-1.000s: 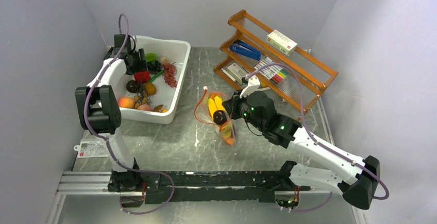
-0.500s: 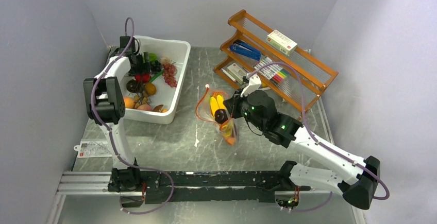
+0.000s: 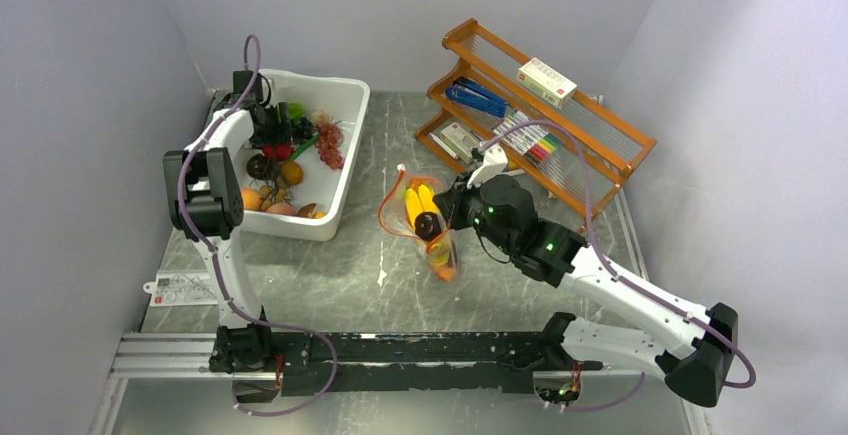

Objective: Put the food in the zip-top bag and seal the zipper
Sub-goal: Pick up the fake fruit from the bin.

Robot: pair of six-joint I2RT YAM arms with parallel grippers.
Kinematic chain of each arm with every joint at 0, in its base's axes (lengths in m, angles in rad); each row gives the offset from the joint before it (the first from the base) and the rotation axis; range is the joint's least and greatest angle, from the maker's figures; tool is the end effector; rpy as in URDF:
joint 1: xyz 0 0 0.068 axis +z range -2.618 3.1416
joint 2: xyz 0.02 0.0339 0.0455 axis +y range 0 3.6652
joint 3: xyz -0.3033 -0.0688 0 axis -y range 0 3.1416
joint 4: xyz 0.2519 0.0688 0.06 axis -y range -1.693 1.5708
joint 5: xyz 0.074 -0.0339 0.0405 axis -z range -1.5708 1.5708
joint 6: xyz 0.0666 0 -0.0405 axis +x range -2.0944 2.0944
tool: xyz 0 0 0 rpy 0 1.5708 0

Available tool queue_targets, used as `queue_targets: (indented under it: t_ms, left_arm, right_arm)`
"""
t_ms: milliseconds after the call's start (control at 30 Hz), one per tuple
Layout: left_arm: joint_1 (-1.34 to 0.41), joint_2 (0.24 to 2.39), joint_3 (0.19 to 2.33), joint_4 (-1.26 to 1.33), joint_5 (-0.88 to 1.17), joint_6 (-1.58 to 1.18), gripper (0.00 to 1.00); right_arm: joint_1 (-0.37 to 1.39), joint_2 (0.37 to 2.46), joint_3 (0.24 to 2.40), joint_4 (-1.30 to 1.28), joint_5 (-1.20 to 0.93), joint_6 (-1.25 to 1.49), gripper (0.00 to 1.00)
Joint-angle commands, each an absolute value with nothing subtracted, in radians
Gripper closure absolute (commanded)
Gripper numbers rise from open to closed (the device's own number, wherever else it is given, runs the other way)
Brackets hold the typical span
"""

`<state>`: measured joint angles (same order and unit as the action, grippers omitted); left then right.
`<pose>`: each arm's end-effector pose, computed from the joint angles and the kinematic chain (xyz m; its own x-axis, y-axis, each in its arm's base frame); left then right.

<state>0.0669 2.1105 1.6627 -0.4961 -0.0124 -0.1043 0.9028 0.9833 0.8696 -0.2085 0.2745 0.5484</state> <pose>0.5102 0.0350 0.2048 -0.7959 -0.1577 -0.5845 -0.1578 0.9861 -0.0511 0.1628 0.1772 0.3532 -0.4783 0.2039 -0.8542 -0.4067 0.8106 0.4212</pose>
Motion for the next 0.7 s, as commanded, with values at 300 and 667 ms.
queue_targets:
  t_ms: [300,667]
  left_arm:
    - [0.066,1.89,1.644,-0.512,0.078,-0.134,0.42]
    - [0.064,1.631,1.475,-0.451,0.297,-0.19,0.43]
  right_arm:
    - [0.903,0.953,0.895,-0.177,0.293,0.564,1.0]
    - [0.902,0.971,0.883,-0.177,0.291,0.589,1.0]
